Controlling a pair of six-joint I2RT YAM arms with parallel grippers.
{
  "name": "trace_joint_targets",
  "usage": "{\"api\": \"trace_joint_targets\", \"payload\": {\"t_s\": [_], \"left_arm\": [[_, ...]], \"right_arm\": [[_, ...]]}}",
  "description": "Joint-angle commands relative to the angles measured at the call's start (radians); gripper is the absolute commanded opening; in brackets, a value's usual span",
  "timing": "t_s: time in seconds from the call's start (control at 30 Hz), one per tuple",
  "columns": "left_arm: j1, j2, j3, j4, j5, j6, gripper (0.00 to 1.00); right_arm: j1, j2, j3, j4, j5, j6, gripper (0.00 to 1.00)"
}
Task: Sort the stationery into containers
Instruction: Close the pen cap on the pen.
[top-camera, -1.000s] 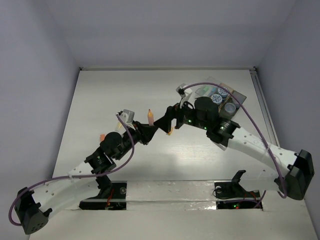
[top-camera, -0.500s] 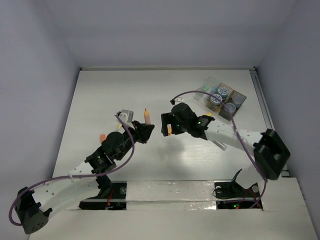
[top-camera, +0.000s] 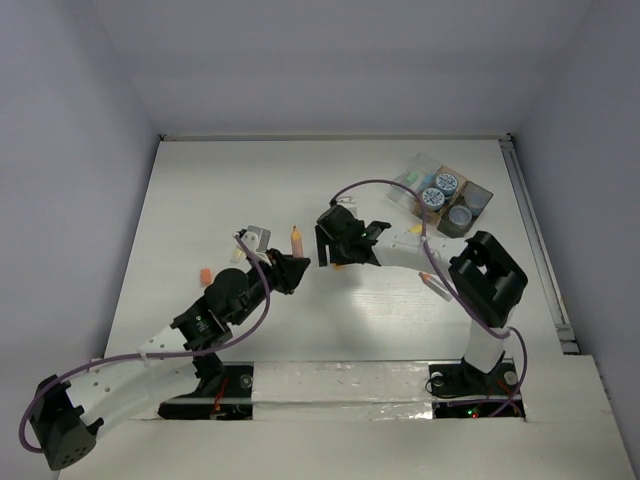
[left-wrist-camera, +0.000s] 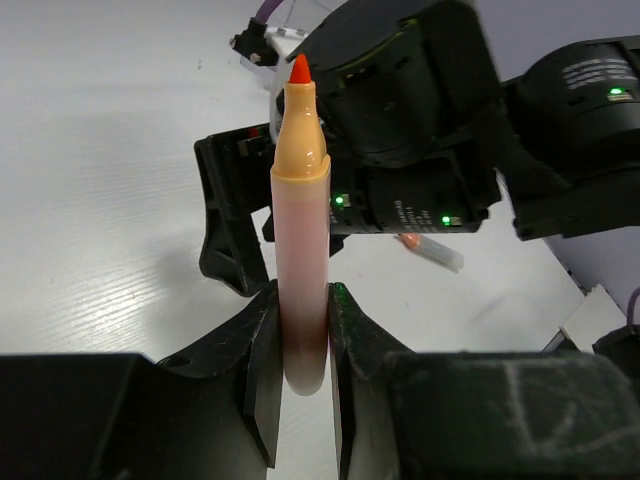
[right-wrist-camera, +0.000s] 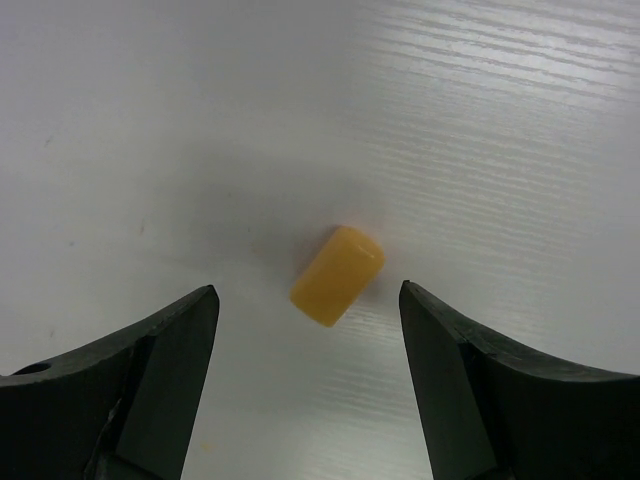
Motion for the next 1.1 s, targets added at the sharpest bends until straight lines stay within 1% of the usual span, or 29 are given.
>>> {"api": "trace_joint_targets", "payload": {"t_s": [0.0,0.07,0.23,0.27,0.3,0.43,0.57,0.63,0.67,0.73,0.77,0.83,0.87,0.9,0.97,1.07], "left_arm": [[-0.004,-0.037,-0.016,0.069,0.034,0.013,0.0],[-0.004,-0.045,-0.019,0.07,0.04,0.011,0.0],[-0.004,-0.045,-0.012,0.07,0.04,0.022,0.0],[-0.004,-0.043,-0.012,0.076,0.045,0.022,0.0],[-0.004,-0.042,-0.012,0.079,0.046,0.022,0.0],[-0.004,-0.029,-0.01,0.082,0.051,0.024,0.0],[-0.004,-0.02,-0.012,0.081,0.053,0.02,0.0],[-0.004,-0.019,-0.01,0.081,0.056,0.017,0.0],[-0.004,-0.014,-0.01,0.081,0.056,0.016,0.0],[-0.004,-0.006,-0.012,0.082,0.059,0.011,0.0],[-0.004,0.004,-0.01,0.082,0.06,0.01,0.0],[-0.004,0.015,-0.009,0.079,0.062,0.004,0.0],[-0.004,0.021,-0.009,0.081,0.065,0.002,0.0],[-0.004,0.026,-0.009,0.084,0.066,-0.001,0.0],[-0.004,0.049,-0.009,0.099,0.086,-0.006,0.0],[-0.004,0.093,-0.004,0.127,0.126,-0.021,0.0]], "right_arm": [[-0.013,0.032,0.064,-0.024,0.093,0.028,0.78],[-0.013,0.056,0.083,-0.04,0.087,0.031,0.74],[-0.022,0.09,0.093,-0.038,0.076,0.044,0.71],[-0.022,0.095,0.092,-0.035,0.073,0.048,0.66],[-0.022,0.104,0.092,-0.035,0.078,0.048,0.63],[-0.031,0.112,0.078,-0.031,0.093,0.053,0.6],[-0.04,0.109,0.057,-0.006,0.082,0.048,0.43],[-0.04,0.106,0.054,-0.001,0.081,0.045,0.39],[-0.051,0.104,0.049,0.008,0.079,0.042,0.32],[-0.051,0.098,0.038,0.017,0.065,0.042,0.25],[-0.051,0.092,0.037,0.023,0.064,0.037,0.2],[-0.06,0.083,0.031,0.028,0.058,0.033,0.13],[-0.06,0.063,0.021,0.043,0.056,0.024,0.05],[-0.06,0.049,0.015,0.052,0.053,0.019,0.02],[-0.069,0.012,-0.006,0.084,0.059,0.005,0.0],[-0.069,-0.101,-0.04,0.155,0.065,-0.039,0.0]]}}
